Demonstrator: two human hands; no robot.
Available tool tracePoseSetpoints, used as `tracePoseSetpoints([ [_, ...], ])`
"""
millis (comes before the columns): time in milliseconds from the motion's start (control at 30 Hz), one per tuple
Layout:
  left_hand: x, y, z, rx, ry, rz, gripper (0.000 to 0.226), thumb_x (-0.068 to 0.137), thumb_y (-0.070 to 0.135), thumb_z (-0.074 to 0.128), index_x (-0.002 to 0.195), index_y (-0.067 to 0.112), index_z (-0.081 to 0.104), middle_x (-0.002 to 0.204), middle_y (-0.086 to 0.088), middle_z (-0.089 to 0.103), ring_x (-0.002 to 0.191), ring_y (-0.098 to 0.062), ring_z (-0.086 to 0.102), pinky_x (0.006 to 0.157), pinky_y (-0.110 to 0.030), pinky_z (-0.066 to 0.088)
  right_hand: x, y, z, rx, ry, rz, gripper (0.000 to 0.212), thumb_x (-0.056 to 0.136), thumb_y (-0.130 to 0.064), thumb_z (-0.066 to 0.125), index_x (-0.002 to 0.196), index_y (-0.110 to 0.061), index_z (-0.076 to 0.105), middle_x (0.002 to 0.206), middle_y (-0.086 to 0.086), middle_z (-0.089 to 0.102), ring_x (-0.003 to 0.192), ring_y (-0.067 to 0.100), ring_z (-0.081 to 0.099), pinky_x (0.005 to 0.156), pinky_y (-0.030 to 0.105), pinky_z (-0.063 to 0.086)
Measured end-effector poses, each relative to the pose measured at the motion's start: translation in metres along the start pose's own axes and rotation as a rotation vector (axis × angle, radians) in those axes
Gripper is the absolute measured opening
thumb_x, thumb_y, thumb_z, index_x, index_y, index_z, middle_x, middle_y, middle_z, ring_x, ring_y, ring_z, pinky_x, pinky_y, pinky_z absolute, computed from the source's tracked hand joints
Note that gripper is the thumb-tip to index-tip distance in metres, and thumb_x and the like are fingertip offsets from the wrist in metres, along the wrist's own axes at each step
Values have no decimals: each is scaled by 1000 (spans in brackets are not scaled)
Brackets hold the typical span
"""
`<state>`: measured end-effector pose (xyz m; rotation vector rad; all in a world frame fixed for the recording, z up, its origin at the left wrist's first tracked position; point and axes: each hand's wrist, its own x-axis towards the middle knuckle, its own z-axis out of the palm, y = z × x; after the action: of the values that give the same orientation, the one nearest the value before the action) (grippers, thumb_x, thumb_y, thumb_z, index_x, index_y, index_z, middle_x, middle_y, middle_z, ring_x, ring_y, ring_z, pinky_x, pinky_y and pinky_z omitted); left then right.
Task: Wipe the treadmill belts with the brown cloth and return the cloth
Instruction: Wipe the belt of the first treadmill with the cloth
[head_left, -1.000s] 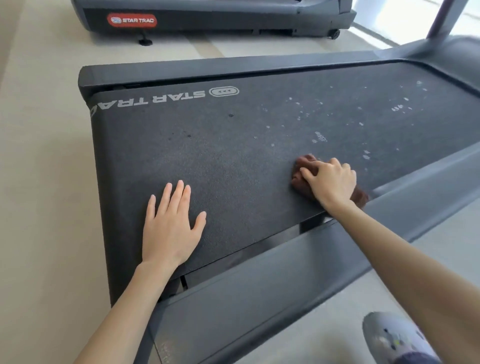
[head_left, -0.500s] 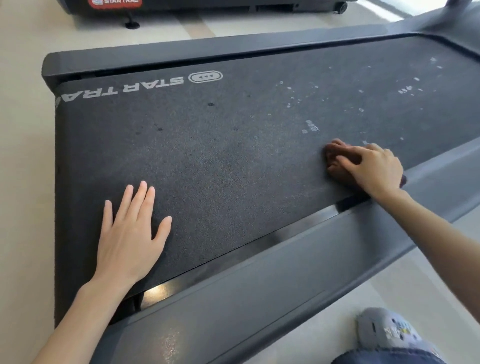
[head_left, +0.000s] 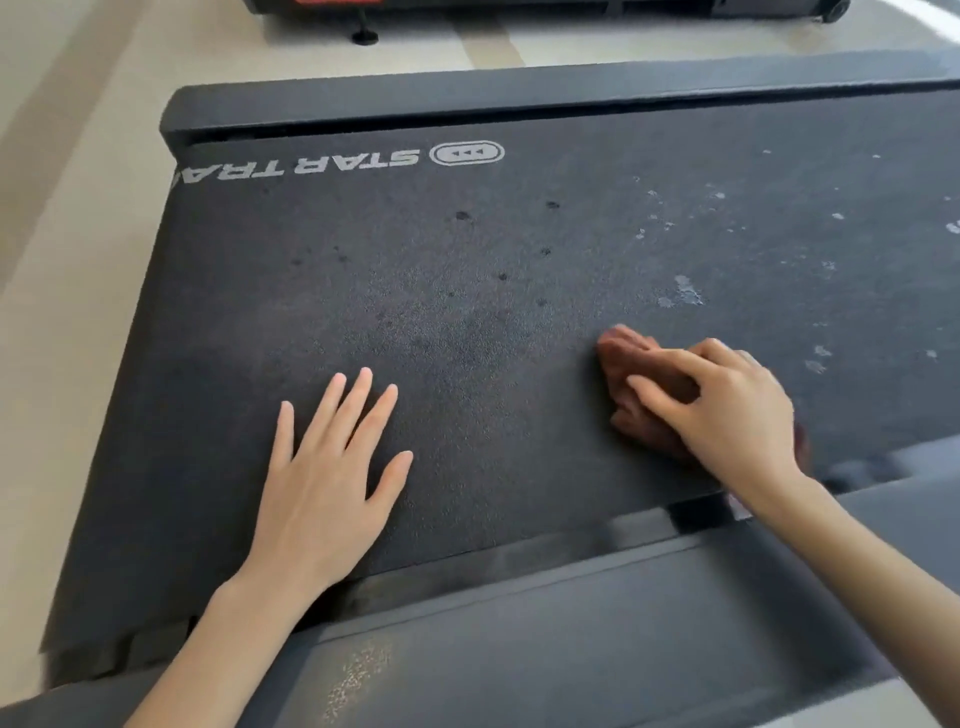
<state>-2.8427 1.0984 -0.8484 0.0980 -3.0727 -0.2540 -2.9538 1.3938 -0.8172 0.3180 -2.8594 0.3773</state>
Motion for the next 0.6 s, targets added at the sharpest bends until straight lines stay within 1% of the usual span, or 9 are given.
tracePoseSetpoints([
  [33, -5, -3, -1, 4, 2, -25, 65, 90, 54, 14, 147, 26, 25, 156, 3, 16, 144, -12, 4, 115, -49, 9, -1, -2, 0, -8, 22, -16, 29, 82, -49, 63, 95, -26, 74, 86, 6, 62, 79, 35, 55, 70, 41, 43],
  [67, -9, -2, -1, 8, 4, -44, 63, 91, 53, 15, 147, 26, 26, 156, 2, 18, 144, -14, 6, 115, -50, 11, -8, -12, 2, -17, 37, -115, 28, 82, -50, 61, 92, -27, 74, 84, 6, 61, 76, 34, 54, 67, 40, 42],
  [167, -11, 5, -1, 23, 7, -76, 62, 91, 49, 19, 146, 23, 30, 155, 0, 22, 144, -17, 13, 114, -51, 14, -38, -57, 21, 103, 29, -542, 24, 80, -51, 57, 87, -33, 71, 81, -1, 60, 70, 28, 53, 60, 38, 41],
  [200, -11, 6, -1, 27, 11, -85, 63, 91, 49, 19, 146, 22, 29, 155, 1, 21, 144, -16, 12, 115, -50, 13, -31, -66, 25, 151, -3, -609, 24, 79, -52, 57, 85, -33, 72, 79, -3, 61, 69, 26, 53, 60, 36, 41],
  [300, -9, 6, 0, 32, 8, -126, 67, 89, 53, 16, 148, 21, 22, 156, 7, 14, 144, -10, 4, 118, -45, 7, 26, -94, 39, 215, -58, -586, 28, 79, -52, 60, 88, -29, 74, 80, 0, 63, 73, 28, 57, 65, 35, 42],
  [400, -9, 10, -3, 64, -9, -144, 66, 91, 51, 18, 148, 20, 20, 156, 8, 12, 144, -8, 0, 118, -43, 6, 81, -123, 58, 91, -72, -542, 35, 87, -52, 53, 113, -32, 66, 105, 1, 62, 98, 30, 53, 81, 38, 37],
  [433, -9, 12, -3, 73, -17, -144, 65, 91, 51, 18, 149, 20, 19, 156, 8, 11, 143, -8, -1, 118, -42, 5, 88, -127, 64, 73, -84, -535, 37, 88, -52, 50, 117, -33, 63, 110, 2, 60, 102, 30, 50, 82, 38, 35],
  [500, -8, 13, -5, 92, -36, -143, 61, 95, 49, 20, 149, 20, 17, 157, 7, 8, 143, -7, -4, 117, -41, 3, 88, -120, 63, 56, -86, -576, 37, 88, -52, 50, 117, -33, 63, 109, 3, 60, 101, 32, 50, 78, 38, 33],
  [600, -6, 20, -3, 102, -75, -188, 60, 97, 42, 28, 149, 18, 13, 158, 5, 4, 144, -11, -4, 117, -41, 2, 76, -55, 44, 50, -20, -547, 32, 82, -52, 59, 105, -31, 69, 97, 5, 62, 89, 33, 54, 71, 38, 35],
])
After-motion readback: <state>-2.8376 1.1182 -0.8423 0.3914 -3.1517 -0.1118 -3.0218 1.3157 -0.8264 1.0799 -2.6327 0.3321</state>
